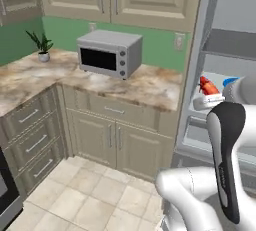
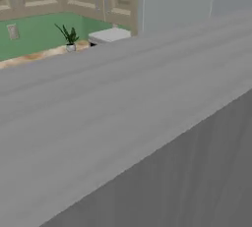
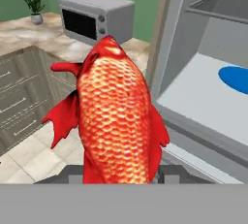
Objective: Take the fish out of the fridge, briefly rinse it in the sink, and place it on the tray next to the sink.
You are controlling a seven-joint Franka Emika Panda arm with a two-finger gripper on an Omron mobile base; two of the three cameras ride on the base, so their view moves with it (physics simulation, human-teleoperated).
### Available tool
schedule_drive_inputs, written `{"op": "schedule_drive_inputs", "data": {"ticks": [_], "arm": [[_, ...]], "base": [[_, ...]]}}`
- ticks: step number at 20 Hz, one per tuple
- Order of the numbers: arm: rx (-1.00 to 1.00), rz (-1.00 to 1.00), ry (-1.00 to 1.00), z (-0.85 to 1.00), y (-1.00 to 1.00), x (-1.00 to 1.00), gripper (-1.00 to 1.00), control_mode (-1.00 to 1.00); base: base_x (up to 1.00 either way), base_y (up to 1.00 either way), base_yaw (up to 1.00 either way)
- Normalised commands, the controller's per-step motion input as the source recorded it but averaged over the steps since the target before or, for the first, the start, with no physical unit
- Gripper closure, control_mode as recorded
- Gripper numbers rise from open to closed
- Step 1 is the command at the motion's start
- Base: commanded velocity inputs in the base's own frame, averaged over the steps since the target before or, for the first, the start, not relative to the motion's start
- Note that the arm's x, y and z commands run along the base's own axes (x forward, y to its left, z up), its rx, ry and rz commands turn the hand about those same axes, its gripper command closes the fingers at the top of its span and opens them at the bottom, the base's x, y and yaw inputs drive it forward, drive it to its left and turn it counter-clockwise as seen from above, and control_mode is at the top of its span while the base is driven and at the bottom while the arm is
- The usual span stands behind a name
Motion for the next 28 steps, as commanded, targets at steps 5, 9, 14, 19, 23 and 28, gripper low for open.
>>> {"op": "schedule_drive_inputs", "data": {"ticks": [5, 9, 14, 19, 23, 28], "arm": [[0.0, 0.0, 0.0, 0.0, 0.0, 0.0, 1.0, 1.0], [0.0, 0.0, 0.0, 0.0, 0.0, 0.0, 1.0, 1.0], [0.0, 0.0, 0.0, 0.0, 0.0, 0.0, 1.0, 1.0], [0.0, 0.0, 0.0, 0.0, 0.0, 0.0, 1.0, 1.0], [0.0, 0.0, 0.0, 0.0, 0.0, 0.0, 1.0, 1.0], [0.0, 0.0, 0.0, 0.0, 0.0, 0.0, 1.0, 1.0]], "base": [[-0.08, 0.1, 0.94], [0.0, 0.0, 0.96], [0.0, 0.08, 0.95], [0.07, 0.43, 0.78], [0.46, 0.66, 0.57], [0.13, 0.36, 0.77]]}}
